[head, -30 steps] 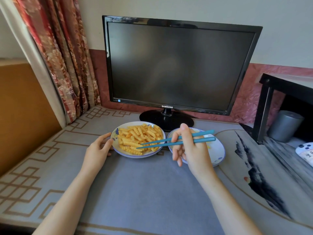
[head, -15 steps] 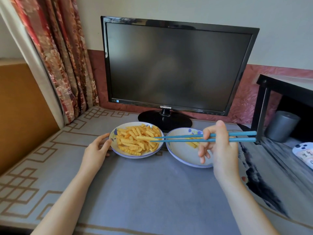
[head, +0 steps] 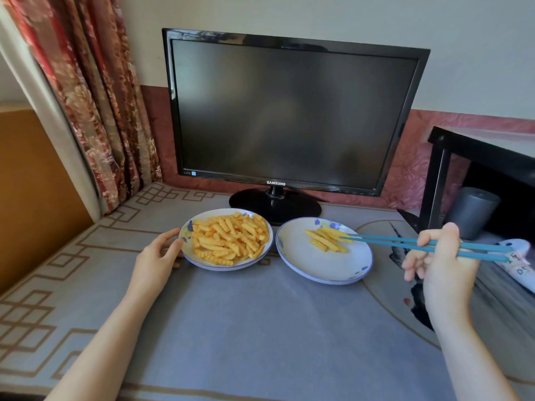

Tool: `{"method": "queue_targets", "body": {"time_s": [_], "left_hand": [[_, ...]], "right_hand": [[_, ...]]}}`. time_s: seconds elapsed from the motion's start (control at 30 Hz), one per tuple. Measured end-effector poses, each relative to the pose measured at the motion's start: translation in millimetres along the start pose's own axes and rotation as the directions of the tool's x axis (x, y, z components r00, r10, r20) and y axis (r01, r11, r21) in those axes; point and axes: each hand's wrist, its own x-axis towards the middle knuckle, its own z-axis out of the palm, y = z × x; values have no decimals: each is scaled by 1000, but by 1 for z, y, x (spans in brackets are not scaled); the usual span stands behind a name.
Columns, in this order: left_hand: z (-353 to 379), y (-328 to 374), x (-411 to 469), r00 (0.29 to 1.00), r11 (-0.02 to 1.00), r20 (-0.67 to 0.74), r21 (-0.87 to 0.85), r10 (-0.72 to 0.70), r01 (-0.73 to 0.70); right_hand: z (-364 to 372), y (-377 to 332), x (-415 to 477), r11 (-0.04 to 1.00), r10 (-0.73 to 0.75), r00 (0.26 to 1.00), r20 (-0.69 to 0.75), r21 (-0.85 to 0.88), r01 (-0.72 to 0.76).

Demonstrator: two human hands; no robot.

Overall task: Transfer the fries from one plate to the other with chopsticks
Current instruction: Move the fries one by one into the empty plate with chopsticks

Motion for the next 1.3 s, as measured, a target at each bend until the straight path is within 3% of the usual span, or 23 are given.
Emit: {"method": "queue_targets", "body": {"time_s": [0.27,0.47,0.6,1.0,1.3], "left_hand": [[1,3,-1,1000,1000,-14,4,9,-9],[0,2,-1,1000,1000,-13,19,6,-6],[0,4,-2,1000,1000,-18,23,6,-6],[1,7,-3,1000,1000,-21,-6,5,-5],[1,5,-2,1000,1000,-19,-19,12,-12]], "right_hand": [[-8,7,-4,997,3,997,72,-79,3],[-1,-7,-8,999,-25,995,92,-43,29],[19,-15,-18,998,-45,981,188,-26,51],[96,-23,-57,992,54,880,471,74,-101],[127,-16,-69,997,9,782,624,50,-52]]}}
